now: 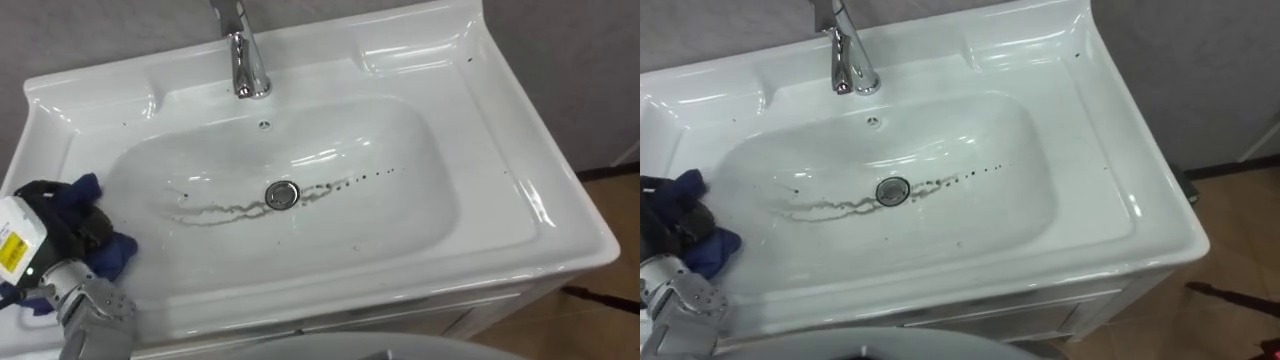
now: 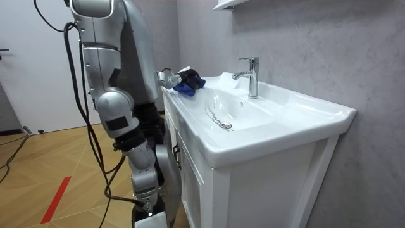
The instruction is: Wipe basin
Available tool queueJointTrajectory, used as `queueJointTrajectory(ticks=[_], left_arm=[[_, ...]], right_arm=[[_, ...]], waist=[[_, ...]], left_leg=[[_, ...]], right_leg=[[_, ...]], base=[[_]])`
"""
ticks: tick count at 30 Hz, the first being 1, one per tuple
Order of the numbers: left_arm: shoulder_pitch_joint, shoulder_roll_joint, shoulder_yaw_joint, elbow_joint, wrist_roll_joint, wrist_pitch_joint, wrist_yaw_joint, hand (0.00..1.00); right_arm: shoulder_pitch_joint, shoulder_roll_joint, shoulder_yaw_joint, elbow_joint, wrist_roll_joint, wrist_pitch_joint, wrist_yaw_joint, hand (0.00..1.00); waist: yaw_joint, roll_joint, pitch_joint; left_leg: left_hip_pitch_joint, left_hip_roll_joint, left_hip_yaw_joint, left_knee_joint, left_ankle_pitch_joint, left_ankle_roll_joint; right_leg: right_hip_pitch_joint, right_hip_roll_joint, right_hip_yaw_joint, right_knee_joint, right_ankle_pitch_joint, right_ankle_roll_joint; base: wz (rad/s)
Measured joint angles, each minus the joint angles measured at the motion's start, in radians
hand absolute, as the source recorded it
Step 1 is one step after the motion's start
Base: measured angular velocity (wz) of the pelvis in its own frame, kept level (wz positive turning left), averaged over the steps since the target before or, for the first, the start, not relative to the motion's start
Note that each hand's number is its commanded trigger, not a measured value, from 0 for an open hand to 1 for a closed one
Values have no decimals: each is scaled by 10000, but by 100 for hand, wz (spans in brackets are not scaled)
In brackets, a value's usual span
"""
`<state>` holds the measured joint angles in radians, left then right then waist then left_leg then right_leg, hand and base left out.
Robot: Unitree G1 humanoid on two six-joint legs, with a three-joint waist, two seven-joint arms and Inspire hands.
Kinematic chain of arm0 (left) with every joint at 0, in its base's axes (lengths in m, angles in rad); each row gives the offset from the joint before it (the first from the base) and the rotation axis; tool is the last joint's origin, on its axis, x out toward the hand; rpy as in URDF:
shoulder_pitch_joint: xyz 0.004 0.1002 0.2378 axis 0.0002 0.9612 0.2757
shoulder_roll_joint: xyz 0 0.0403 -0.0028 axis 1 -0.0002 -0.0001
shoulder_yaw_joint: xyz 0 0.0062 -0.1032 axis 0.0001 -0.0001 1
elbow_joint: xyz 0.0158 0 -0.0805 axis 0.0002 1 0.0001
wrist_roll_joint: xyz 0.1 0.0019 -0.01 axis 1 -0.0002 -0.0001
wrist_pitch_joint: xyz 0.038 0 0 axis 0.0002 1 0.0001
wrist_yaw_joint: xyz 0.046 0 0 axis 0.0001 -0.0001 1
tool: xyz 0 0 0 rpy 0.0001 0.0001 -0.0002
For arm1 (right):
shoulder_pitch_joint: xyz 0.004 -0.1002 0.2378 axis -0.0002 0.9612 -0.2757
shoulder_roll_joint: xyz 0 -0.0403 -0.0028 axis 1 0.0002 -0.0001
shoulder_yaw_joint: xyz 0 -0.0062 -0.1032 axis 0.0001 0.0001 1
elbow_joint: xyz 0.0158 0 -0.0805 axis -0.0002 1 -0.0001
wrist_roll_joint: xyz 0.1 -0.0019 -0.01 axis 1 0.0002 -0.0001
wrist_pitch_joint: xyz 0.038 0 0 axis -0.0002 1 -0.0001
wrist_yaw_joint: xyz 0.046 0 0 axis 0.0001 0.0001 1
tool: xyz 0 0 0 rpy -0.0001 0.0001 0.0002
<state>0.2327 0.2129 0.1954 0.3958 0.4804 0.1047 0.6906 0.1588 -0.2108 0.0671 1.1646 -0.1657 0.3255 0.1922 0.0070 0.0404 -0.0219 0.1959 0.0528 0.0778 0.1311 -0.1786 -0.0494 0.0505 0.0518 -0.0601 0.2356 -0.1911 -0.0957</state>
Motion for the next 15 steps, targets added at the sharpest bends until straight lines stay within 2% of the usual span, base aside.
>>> queueJointTrajectory(ticks=[3, 4, 7, 11, 15], left_arm=[[215, -17, -30, -866, -583, -18, -205, 100], [311, -29, -67, -1207, -662, -3, -306, 100], [387, -88, -202, -1699, -775, 48, -447, 100], [386, -221, -434, -2058, -1021, 45, -468, 100], [383, -443, -752, -2467, -1385, 10, -517, 100]], right_arm=[[-36, 21, -7, -8, 201, -262, -118, 0], [-36, 26, 2, 1, 199, -355, -146, 0], [-30, 29, 9, 15, 161, -525, -141, 0], [-13, 110, -2, 16, 159, -796, -146, 0], [-14, 237, 3, 150, 206, -1190, -58, 0]], waist=[[-20, -96, 69], [-26, -139, 122], [-51, -216, 150], [-118, -198, 179], [-343, -125, 237]], left_leg=[[-125, 2, 14, 14, -9, 11], [-134, -5, 9, 19, -16, 21], [-238, -56, 0, 48, -20, 28], [-314, -100, -1, 20, -21, 30], [-279, -116, 3, 14, -31, 48]], right_leg=[[-18, -12, -92, -161, 61, 46], [-21, -21, -106, -165, 66, 55], [-93, -110, -266, -151, 59, 94], [-113, -190, -424, -192, 87, 150], [13, -188, -414, -357, 139, 206]], base=[[10], [11], [14], [13], [3]])
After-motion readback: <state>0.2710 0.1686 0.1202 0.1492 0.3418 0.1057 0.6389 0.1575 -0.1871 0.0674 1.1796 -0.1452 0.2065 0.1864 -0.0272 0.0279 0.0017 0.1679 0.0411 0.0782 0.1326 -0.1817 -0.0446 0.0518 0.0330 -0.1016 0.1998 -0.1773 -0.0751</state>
